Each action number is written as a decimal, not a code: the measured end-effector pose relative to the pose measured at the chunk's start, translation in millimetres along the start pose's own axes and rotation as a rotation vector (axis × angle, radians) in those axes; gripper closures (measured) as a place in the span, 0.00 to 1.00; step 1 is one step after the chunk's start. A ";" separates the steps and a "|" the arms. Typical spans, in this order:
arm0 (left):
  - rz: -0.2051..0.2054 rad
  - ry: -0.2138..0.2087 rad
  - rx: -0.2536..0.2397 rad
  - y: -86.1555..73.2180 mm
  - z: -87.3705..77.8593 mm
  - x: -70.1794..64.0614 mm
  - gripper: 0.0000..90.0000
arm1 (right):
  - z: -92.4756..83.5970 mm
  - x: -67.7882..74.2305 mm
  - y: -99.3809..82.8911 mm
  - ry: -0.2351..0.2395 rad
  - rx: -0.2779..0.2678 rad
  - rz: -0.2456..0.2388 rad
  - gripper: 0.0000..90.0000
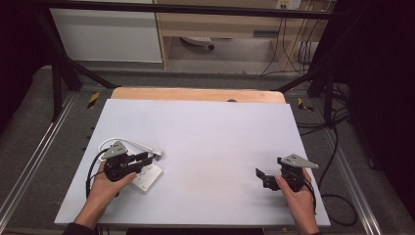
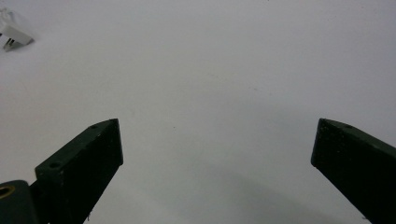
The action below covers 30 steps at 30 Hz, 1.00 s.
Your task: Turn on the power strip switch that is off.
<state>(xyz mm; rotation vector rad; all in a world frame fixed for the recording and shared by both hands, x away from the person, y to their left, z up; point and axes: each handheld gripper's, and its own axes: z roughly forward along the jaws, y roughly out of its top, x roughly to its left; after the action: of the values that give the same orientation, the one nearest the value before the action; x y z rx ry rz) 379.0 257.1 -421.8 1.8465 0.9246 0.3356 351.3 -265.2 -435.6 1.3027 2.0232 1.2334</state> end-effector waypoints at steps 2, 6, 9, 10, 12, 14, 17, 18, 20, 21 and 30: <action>-0.006 -0.002 -0.014 1.4 -1.2 -0.8 0.66 | 0.0 0.0 0.0 0.000 0.000 0.000 0.03; -0.008 -0.010 -0.032 3.6 -3.2 -2.1 0.61 | 0.0 -0.2 -0.1 0.000 0.001 0.000 0.03; -0.006 -0.003 -0.039 4.9 -4.2 -3.4 0.54 | 0.0 -0.1 -0.1 0.000 0.001 0.000 0.03; -0.007 -0.003 -0.041 5.5 -4.6 -3.7 0.52 | 0.0 -0.2 -0.1 0.001 0.001 -0.001 0.03; -0.009 -0.007 -0.048 6.6 -5.3 -4.5 0.49 | 0.1 -0.4 -0.2 0.000 0.001 -0.001 0.03; -0.012 -0.008 -0.058 7.7 -6.2 -5.1 0.46 | 0.2 -0.7 -0.3 -0.001 0.002 -0.001 0.03; -0.015 -0.010 -0.075 8.8 -8.2 -5.4 0.40 | 0.0 -0.6 -0.2 -0.001 0.001 0.000 0.03; -0.018 -0.008 -0.080 9.0 -8.8 -5.5 0.38 | 0.0 -0.5 -0.2 0.000 0.002 0.001 0.03; -0.024 -0.002 -0.086 9.3 -9.7 -5.5 0.33 | 0.1 -0.4 -0.2 0.000 0.002 0.001 0.03; -0.025 -0.003 -0.088 9.4 -10.0 -5.6 0.29 | 0.1 -0.4 -0.1 0.000 0.002 0.001 0.03; -0.032 -0.001 -0.115 13.0 -12.7 -10.2 0.10 | 0.0 -0.4 -0.2 0.001 0.001 0.002 0.03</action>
<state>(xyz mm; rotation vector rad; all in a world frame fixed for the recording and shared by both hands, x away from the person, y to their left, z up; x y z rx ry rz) 370.5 255.4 -402.9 1.7249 0.9138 0.3609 351.4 -265.6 -435.8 1.3053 2.0240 1.2347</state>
